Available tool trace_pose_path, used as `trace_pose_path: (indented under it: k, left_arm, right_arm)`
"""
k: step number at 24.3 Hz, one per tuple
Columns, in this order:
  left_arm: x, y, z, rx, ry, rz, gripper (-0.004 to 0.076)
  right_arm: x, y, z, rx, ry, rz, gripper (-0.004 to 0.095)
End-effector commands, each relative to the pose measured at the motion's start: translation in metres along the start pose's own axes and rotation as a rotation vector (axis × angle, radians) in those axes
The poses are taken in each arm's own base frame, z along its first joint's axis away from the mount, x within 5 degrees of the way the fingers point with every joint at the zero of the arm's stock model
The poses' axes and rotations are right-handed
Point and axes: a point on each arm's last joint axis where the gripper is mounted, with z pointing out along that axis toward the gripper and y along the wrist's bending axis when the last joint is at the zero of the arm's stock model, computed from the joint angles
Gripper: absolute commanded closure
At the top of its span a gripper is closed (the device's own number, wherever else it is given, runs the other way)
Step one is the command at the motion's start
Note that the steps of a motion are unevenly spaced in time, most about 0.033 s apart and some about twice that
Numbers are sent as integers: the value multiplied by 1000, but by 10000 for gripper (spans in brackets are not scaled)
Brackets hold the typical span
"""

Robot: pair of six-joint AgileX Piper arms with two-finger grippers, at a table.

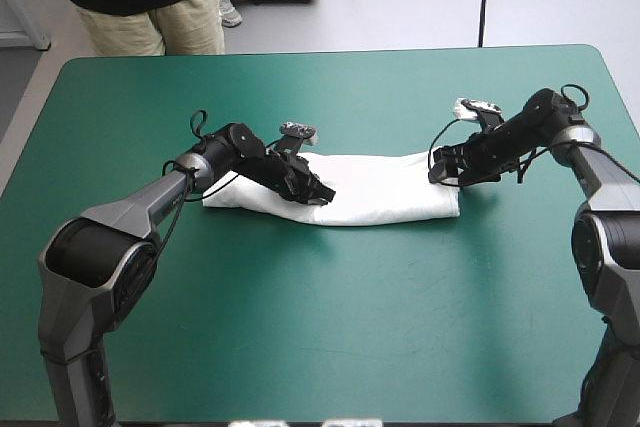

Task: Fold the cloth

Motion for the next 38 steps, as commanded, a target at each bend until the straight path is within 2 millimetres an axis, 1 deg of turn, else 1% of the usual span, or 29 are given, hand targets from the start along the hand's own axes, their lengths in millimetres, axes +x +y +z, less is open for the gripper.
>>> trace_pose_path:
  k: [1, 3, 6, 8, 9, 10, 14, 18, 20, 23, 24, 25, 26, 27, 28, 29, 30, 32, 34, 35, 38]
  left_arm:
    - [-8, -10, -10, 10, -47, 7, 733]
    - [-8, -10, -10, 9, -46, 8, 733]
    - [-8, -10, -10, 11, -43, 8, 733]
    - [-8, -11, -10, 13, -40, 8, 733]
    - [-7, -11, -10, 14, -37, 14, 733]
    - [-7, -11, -10, 15, -36, 14, 733]
    - [-7, -11, -10, 16, -34, 14, 733]
    - [-12, -9, -10, -7, -74, 10, 733]
    - [-18, -12, -18, -17, -113, 22, 733]
    - [-38, -29, -62, -54, -225, 104, 733]
    - [-44, -36, -88, -84, -266, 148, 733]
    - [-47, -40, -109, -120, -290, 178, 733]
    - [-48, -45, -141, -189, -313, 216, 733]
    - [-47, -51, -167, -232, -323, 233, 733]
    - [-41, -57, -198, -294, -314, 247, 733]
    - [-34, -61, -220, -344, -300, 255, 733]
    - [-23, -69, -248, -392, -285, 251, 733]
    - [-8, -78, -272, -435, -272, 236, 733]
    - [2, -86, -286, -463, -261, 224, 733]
    - [7, -90, -292, -470, -259, 221, 733]
    - [17, -101, -304, -459, -263, 224, 733]
  right_arm:
    - [-3, 21, -7, -41, 3, -41, 293]
    - [-1, 24, -2, -34, 27, -60, 416]
    - [-1, 28, 0, -33, 34, -85, 667]
    - [-2, 28, -1, -26, 18, -98, 870]
    - [-4, 28, -2, -18, 1, -110, 927]
    - [-6, 29, -6, -5, -28, -115, 911]
    - [-10, 33, -21, 19, -111, -132, 911]
    - [-8, 57, -43, -51, -162, -191, 911]
    - [-7, 71, -50, -66, -178, -220, 911]
    - [-4, 100, -52, -97, -186, -274, 911]
    - [-5, 114, -52, -111, -189, -294, 911]
    - [-6, 123, -52, -119, -197, -306, 911]
    - [-8, 142, -53, -136, -215, -331, 911]
    - [-10, 153, -56, -144, -233, -345, 911]
    - [-12, 172, -59, -161, -255, -372, 911]
    - [-13, 184, -61, -166, -271, -394, 911]
    - [-14, 207, -62, -172, -291, -430, 911]
    - [-16, 227, -60, -164, -299, -455, 911]
    - [-19, 241, -53, -149, -299, -472, 911]
    - [-21, 253, -51, -153, -304, -483, 911]
    - [-28, 275, -34, -162, -284, -506, 911]
